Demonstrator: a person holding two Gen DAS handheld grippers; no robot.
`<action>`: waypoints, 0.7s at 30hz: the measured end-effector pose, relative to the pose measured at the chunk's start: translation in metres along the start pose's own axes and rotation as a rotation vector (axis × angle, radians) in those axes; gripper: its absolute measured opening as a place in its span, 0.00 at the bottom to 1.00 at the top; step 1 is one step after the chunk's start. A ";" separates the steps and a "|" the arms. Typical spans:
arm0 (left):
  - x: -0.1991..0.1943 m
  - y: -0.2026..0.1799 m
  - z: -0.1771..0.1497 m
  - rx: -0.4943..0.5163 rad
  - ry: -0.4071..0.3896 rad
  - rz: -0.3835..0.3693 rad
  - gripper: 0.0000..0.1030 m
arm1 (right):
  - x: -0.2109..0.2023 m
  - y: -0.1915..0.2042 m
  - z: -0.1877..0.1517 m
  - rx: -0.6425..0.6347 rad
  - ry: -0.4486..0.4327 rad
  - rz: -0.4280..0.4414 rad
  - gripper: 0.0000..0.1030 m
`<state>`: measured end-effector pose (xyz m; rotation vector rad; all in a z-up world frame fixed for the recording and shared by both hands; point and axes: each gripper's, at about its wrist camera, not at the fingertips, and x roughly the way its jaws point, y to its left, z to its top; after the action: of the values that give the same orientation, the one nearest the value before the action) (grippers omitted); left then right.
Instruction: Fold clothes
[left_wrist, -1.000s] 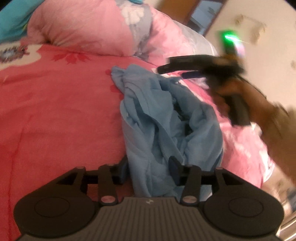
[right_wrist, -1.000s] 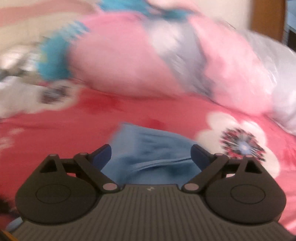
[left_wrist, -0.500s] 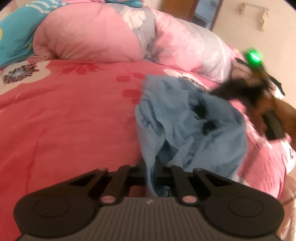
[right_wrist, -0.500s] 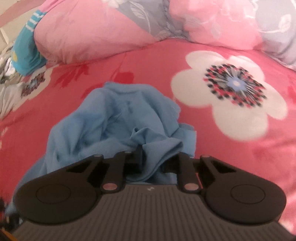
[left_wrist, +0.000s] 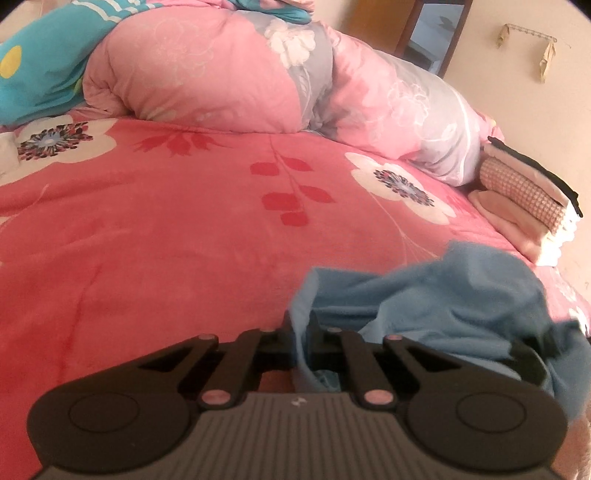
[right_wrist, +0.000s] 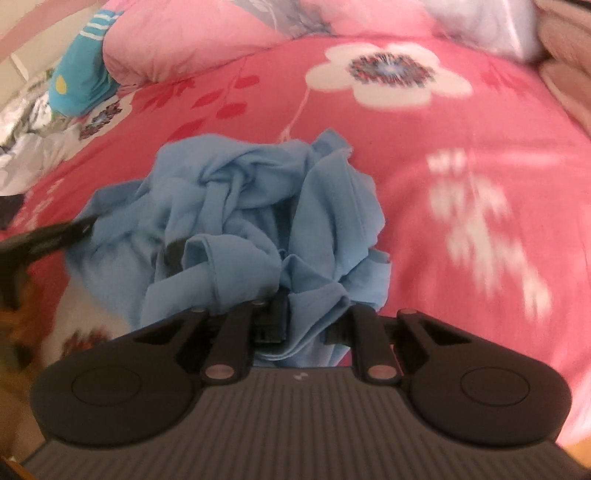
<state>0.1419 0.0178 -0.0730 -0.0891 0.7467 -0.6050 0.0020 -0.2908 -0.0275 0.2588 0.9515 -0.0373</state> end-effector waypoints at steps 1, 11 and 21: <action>0.000 0.001 0.000 -0.002 0.001 -0.003 0.06 | -0.007 0.002 -0.010 0.007 -0.003 0.011 0.13; -0.010 0.017 -0.002 -0.083 0.008 -0.095 0.27 | -0.070 -0.011 -0.032 -0.020 -0.143 -0.053 0.51; -0.022 0.009 -0.014 0.007 0.022 -0.165 0.52 | -0.052 -0.002 0.029 -0.160 -0.235 0.088 0.63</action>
<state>0.1246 0.0393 -0.0723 -0.1385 0.7627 -0.7663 -0.0053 -0.3039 0.0305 0.1445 0.7040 0.0870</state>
